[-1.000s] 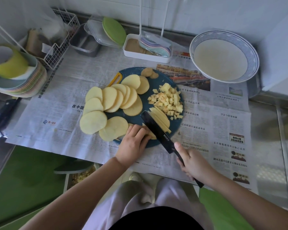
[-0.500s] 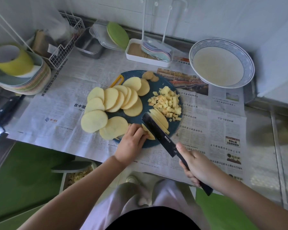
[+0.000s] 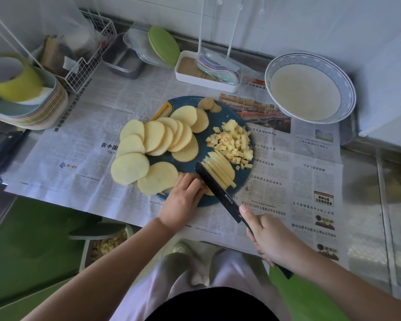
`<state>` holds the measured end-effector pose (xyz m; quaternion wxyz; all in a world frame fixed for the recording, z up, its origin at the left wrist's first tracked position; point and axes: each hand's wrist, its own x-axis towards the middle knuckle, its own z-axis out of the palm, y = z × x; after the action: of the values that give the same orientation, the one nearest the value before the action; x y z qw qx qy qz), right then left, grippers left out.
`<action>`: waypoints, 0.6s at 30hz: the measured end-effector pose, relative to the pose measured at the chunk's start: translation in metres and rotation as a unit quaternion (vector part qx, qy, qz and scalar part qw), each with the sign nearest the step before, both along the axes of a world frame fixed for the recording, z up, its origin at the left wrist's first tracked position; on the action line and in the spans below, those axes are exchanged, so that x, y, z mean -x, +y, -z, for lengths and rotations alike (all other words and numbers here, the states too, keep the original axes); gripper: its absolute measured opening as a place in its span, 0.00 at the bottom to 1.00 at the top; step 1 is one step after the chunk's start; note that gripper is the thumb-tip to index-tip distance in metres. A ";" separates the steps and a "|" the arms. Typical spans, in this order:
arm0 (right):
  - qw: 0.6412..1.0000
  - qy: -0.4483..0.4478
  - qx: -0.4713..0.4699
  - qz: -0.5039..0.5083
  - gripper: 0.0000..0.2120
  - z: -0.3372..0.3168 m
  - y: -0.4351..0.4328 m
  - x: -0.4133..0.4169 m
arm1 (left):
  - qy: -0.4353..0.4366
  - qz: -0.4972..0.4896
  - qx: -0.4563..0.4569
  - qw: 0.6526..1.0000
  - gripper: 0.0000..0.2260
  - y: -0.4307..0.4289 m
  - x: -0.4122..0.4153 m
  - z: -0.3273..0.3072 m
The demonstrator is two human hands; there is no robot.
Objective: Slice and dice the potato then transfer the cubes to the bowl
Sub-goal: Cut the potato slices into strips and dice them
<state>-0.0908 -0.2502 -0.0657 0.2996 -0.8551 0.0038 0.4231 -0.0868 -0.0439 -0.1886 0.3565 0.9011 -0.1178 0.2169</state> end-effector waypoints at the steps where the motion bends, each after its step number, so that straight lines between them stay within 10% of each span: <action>1: 1.000 -0.006 0.008 -0.005 0.32 0.001 0.002 0.001 | -0.003 -0.002 -0.002 1.000 0.06 0.000 0.000 0.000; 18: 0.996 -0.055 0.054 -0.053 0.31 0.001 0.010 0.002 | -0.016 -0.010 0.009 1.000 0.05 0.002 0.000 0.002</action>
<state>-0.0932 -0.2400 -0.0667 0.2295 -0.8910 -0.0351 0.3902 -0.0868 -0.0422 -0.1902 0.3608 0.8954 -0.1121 0.2357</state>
